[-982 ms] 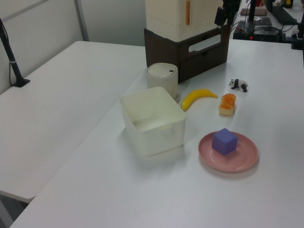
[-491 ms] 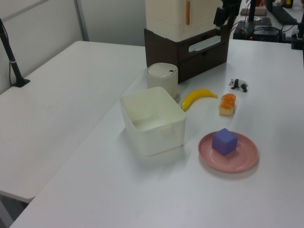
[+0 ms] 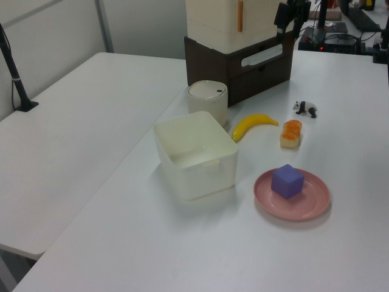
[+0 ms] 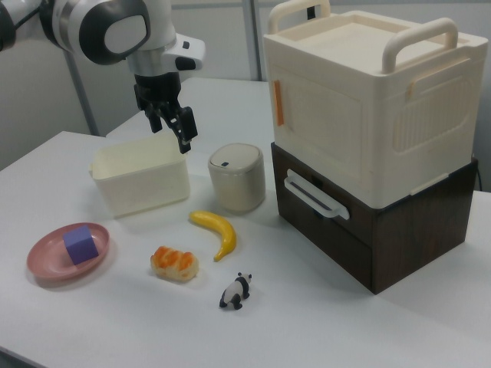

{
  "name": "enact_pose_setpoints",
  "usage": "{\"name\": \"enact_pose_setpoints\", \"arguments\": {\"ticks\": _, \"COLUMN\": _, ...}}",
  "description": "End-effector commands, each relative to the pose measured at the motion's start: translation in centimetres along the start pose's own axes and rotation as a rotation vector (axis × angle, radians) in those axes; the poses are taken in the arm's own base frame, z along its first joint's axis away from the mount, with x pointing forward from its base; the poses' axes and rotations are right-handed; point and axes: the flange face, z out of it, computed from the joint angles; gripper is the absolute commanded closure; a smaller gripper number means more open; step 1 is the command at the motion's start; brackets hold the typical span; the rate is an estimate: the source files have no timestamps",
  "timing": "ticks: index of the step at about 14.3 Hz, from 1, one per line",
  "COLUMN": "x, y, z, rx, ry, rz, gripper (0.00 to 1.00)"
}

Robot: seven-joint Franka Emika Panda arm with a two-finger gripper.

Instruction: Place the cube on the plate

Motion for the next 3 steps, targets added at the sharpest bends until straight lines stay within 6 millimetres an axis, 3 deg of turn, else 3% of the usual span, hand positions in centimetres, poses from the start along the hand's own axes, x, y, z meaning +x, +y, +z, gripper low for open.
{"name": "enact_pose_setpoints", "arguments": {"ticks": 1, "x": -0.87, "y": -1.28, "z": -0.50, "rx": 0.010, "ry": -0.018, "rz": -0.050, "gripper": 0.00}}
{"name": "enact_pose_setpoints", "arguments": {"ticks": 3, "x": -0.90, "y": -1.62, "z": -0.34, "rx": -0.008, "ry": -0.017, "rz": -0.073, "gripper": 0.00}}
